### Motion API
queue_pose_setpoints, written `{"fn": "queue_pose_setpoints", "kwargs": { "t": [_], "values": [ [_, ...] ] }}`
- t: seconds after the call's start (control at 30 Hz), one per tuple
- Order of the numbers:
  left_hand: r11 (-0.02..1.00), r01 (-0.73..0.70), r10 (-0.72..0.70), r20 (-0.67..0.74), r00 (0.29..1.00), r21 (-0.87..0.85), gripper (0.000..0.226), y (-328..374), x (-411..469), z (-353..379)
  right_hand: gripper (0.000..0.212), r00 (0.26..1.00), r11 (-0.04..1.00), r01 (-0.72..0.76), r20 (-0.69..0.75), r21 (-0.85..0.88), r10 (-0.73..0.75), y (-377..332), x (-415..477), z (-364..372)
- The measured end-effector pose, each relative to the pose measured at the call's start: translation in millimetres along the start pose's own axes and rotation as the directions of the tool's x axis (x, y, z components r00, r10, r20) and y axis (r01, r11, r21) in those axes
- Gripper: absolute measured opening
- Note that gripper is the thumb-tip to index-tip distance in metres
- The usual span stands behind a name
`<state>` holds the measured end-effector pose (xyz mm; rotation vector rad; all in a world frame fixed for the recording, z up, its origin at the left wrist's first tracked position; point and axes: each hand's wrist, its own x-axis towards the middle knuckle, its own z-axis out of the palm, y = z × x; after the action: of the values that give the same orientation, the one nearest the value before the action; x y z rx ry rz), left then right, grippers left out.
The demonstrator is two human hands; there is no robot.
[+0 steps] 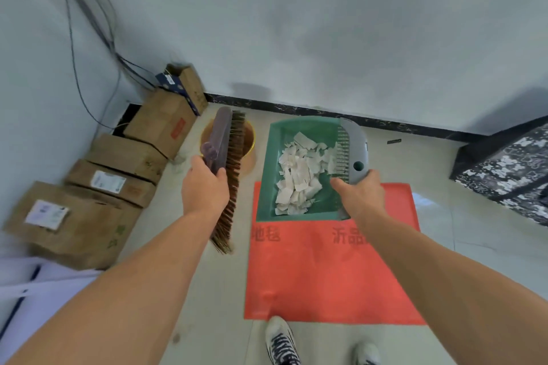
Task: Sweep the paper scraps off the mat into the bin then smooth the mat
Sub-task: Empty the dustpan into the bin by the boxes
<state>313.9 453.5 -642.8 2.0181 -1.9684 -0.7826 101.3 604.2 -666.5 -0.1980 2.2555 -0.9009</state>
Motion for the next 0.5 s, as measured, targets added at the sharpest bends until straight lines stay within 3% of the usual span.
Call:
{"fn": "queue_pose_setpoints", "kwargs": {
  "t": [0.5],
  "values": [
    [0.994,0.095,-0.095,-0.001,0.995,0.047,0.024,-16,157,-9,0.044,0.994,0.988,-0.053,0.089,-0.144,0.066,-103,97,122]
  ]
}}
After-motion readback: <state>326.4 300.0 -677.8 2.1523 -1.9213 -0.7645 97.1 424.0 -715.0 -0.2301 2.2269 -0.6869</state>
